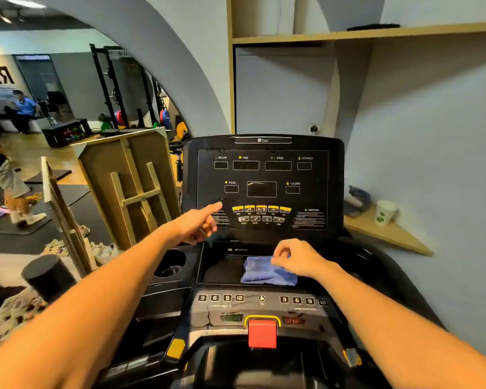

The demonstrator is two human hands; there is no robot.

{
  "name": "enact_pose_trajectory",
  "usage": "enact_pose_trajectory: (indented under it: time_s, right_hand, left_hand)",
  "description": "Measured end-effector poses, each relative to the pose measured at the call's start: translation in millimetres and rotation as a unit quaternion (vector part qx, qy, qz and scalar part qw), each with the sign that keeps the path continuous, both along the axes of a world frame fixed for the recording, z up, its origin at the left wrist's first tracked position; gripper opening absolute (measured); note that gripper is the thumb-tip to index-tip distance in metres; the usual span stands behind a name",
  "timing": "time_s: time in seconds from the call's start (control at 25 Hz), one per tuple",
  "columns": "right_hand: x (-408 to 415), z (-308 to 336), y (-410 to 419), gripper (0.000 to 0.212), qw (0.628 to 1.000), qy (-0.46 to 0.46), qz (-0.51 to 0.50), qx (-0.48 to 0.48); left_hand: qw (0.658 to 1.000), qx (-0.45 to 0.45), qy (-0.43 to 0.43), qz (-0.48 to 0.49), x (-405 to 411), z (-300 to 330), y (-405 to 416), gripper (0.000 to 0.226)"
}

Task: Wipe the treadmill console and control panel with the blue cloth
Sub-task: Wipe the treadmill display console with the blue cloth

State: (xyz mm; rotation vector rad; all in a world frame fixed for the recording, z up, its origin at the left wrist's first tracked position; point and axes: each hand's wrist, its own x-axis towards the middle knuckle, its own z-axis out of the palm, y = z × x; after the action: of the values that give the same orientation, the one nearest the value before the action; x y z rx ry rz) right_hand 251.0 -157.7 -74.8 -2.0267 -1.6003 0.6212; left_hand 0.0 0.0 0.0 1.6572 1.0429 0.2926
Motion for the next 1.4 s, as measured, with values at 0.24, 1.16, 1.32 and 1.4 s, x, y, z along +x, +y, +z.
enact_pose_trajectory:
  time_s: [0.24,1.16,1.32,1.4]
  right_hand:
    - [-6,-53,-18,0.025,0.988,-0.131,0.069,0.036]
    - [-13,-2,27,0.023,0.993,-0.117,-0.003,-0.027]
    - [17,53,44,0.032,0.994,-0.102,-0.021,0.019]
    - [44,94,57,0.033,0.992,-0.097,-0.049,0.071]
  left_hand:
    - [0.994,0.042,0.098,-0.001,-32,-63,-26,0.050]
    - [0.959,0.264,0.082,-0.062,-56,-49,65,0.016]
    - [0.935,0.348,0.062,-0.010,-38,1,117,0.023]
    - [0.928,0.370,0.036,0.019,-32,21,145,0.027]
